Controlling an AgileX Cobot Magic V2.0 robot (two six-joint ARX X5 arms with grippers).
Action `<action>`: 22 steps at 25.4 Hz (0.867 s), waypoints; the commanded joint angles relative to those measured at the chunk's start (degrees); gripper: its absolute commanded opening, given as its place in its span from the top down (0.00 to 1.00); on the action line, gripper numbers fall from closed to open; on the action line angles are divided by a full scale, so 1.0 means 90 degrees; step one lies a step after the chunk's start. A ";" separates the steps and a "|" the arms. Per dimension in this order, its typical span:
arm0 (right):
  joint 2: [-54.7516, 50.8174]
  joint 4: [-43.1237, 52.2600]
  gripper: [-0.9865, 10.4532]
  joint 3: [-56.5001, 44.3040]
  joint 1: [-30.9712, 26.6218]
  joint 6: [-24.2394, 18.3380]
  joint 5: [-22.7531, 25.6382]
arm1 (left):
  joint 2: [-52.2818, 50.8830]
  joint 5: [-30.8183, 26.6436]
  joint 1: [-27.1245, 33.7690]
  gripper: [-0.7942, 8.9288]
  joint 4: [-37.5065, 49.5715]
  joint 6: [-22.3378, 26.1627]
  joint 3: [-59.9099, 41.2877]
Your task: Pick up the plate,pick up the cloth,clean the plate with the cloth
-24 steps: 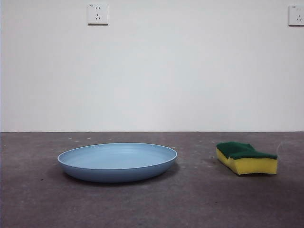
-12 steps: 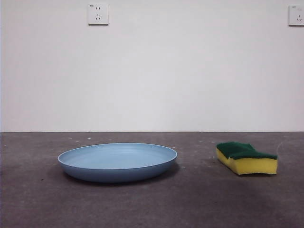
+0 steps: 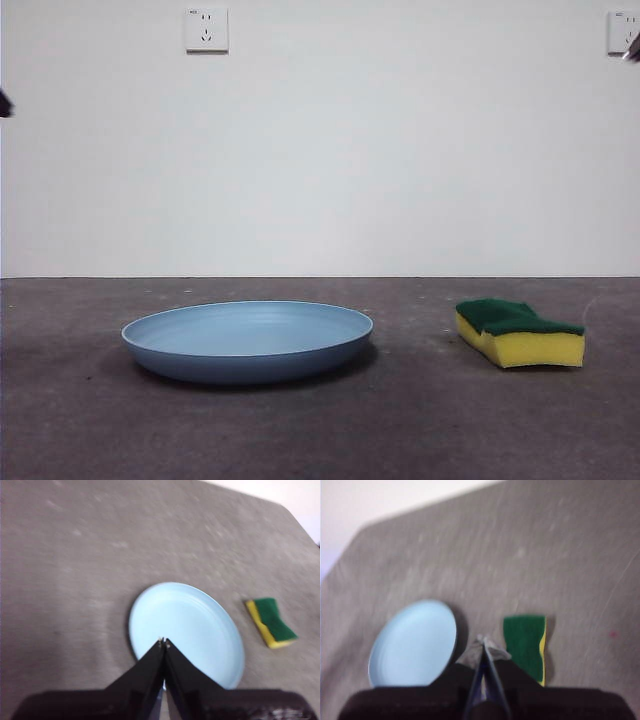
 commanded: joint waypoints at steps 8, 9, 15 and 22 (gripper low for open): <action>0.1107 -0.0350 0.56 0.0245 0.0010 -0.0471 -0.0376 | 0.0952 0.0663 0.0002 0.52 0.0192 0.0158 0.0338; 0.1132 -0.0357 0.53 0.0245 0.0010 -0.0474 -0.0369 | 0.0979 0.0668 0.0002 0.50 0.0289 -0.0032 0.0338; 0.1134 -0.0367 0.52 0.0248 0.0010 -0.0471 -0.0367 | 0.1603 0.0255 -0.0289 0.50 0.0289 -0.0010 0.0765; 0.1134 -0.0369 0.53 0.0248 0.0012 -0.0469 -0.0367 | 0.3803 -0.1525 -0.1183 0.50 -0.1127 0.0828 0.2448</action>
